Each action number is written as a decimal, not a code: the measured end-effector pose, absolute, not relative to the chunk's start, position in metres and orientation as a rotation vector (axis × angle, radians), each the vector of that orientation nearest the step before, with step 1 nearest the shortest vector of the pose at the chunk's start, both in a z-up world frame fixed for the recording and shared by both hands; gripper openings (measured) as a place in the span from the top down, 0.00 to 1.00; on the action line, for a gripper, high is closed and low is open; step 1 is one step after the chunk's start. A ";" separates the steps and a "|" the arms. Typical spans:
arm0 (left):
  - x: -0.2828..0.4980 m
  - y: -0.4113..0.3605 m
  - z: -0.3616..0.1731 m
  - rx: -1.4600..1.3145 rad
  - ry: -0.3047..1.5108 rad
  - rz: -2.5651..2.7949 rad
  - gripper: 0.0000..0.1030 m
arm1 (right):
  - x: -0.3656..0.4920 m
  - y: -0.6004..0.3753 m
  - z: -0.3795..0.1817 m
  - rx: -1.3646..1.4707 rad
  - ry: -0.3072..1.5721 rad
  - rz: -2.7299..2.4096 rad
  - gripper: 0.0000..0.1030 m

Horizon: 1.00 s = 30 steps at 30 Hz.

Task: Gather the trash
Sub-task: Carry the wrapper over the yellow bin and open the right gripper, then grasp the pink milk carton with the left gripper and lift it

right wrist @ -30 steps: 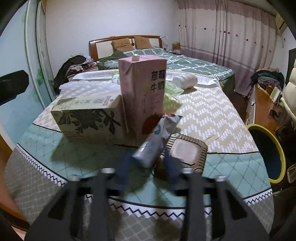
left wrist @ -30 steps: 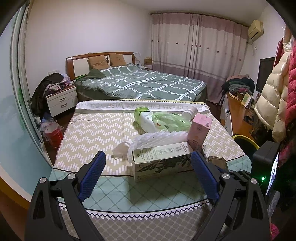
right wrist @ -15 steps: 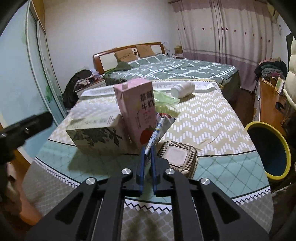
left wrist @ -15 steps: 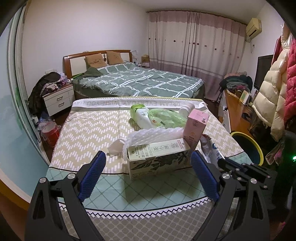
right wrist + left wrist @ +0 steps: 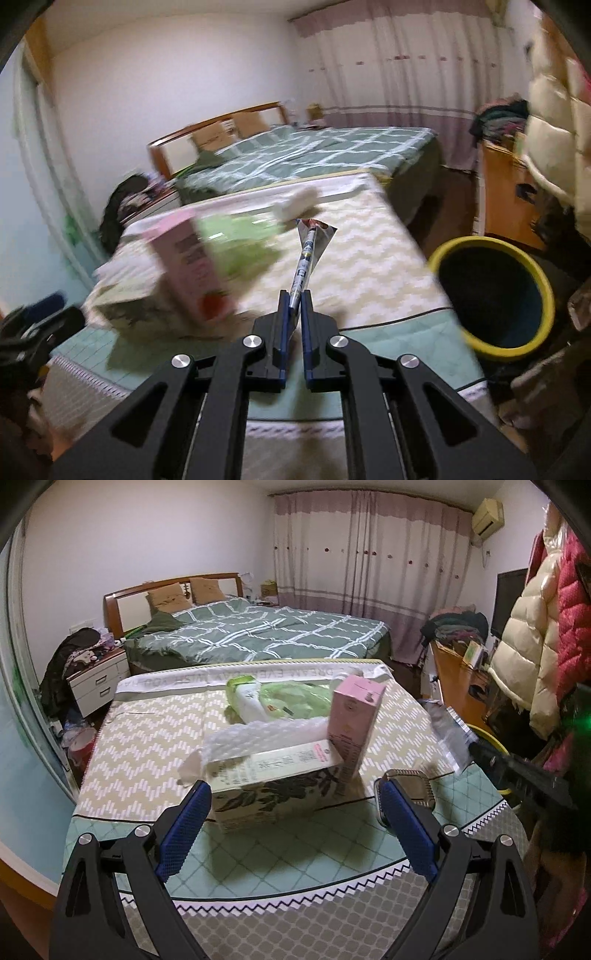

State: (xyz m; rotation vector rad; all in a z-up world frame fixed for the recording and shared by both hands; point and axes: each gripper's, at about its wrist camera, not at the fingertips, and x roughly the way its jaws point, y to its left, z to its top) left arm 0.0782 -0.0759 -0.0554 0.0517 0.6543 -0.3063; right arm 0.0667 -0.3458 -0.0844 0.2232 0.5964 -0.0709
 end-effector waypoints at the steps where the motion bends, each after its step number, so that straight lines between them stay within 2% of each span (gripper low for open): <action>1: 0.079 -0.079 -0.056 0.055 0.658 -0.310 0.11 | 0.068 -0.357 -0.084 0.232 0.590 -0.103 0.94; 12: 0.096 -0.105 -0.066 0.081 0.692 -0.351 0.11 | 0.087 -0.480 -0.113 0.357 0.631 -0.448 0.94; 23: 0.109 -0.116 -0.068 0.091 0.697 -0.379 0.11 | 0.102 -0.511 -0.131 0.431 0.679 -0.562 0.91; 24: 0.110 -0.116 -0.068 0.090 0.697 -0.381 0.11 | 0.102 -0.511 -0.131 0.432 0.678 -0.565 0.90; 27: 0.114 -0.118 -0.068 0.090 0.700 -0.390 0.11 | 0.101 -0.510 -0.130 0.422 0.677 -0.580 0.77; 30: 0.118 -0.123 -0.070 0.098 0.699 -0.402 0.11 | 0.102 -0.506 -0.128 0.399 0.675 -0.588 0.77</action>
